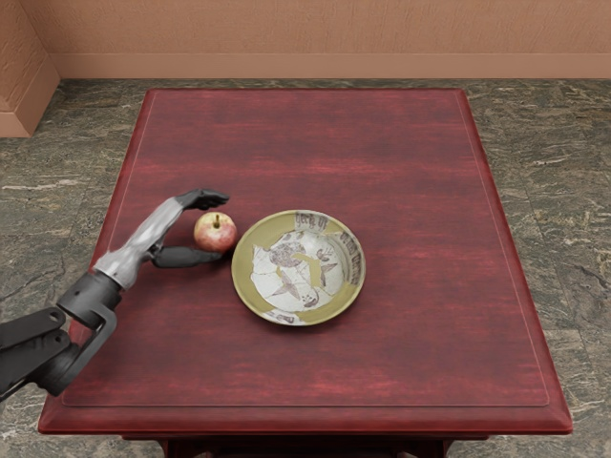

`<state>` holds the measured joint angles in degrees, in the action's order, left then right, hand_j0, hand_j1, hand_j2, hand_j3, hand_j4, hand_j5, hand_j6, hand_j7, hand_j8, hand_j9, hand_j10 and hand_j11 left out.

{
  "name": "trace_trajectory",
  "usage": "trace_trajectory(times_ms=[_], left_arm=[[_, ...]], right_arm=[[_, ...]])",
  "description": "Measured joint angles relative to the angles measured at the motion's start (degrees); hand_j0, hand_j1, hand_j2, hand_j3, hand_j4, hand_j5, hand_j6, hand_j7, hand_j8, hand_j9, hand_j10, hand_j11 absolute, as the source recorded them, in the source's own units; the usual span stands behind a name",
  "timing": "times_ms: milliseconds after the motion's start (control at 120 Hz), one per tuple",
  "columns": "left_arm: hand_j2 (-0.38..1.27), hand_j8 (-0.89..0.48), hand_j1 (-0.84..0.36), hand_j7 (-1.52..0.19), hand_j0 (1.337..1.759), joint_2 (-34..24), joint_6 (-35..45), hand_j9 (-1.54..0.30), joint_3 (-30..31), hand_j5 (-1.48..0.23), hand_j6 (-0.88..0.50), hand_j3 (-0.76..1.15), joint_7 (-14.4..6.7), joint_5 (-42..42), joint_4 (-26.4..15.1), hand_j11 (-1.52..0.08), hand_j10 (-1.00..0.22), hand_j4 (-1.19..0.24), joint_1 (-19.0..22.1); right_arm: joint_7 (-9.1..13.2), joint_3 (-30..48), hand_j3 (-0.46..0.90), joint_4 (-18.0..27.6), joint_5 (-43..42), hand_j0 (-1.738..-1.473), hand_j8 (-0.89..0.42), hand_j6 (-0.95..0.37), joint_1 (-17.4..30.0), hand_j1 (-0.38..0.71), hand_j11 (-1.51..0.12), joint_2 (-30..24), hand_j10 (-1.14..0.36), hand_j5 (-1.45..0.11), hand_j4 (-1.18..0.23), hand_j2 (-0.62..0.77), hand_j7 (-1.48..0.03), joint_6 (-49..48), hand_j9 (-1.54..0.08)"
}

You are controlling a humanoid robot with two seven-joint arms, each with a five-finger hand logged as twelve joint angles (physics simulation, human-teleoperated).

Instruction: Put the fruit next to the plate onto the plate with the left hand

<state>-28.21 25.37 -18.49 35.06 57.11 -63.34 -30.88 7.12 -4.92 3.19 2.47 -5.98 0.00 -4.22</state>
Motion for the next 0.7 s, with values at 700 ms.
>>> trace_trajectory(times_ms=[700], left_arm=[[0.29, -0.41, -0.17, -0.76, 1.655, 3.25, -0.07, -0.78, 2.33, -0.74, -0.44, 0.00, 0.04, -1.44, 6.76, -0.80, -0.54, -0.59, -3.10]], right_arm=[[0.00, 0.01, 0.00, -0.01, -0.02, -1.658, 0.00, 0.00, 0.00, -0.35, 0.00, 0.00, 0.00, 0.00, 0.00, 0.00, 0.00, 0.00, 0.00]])
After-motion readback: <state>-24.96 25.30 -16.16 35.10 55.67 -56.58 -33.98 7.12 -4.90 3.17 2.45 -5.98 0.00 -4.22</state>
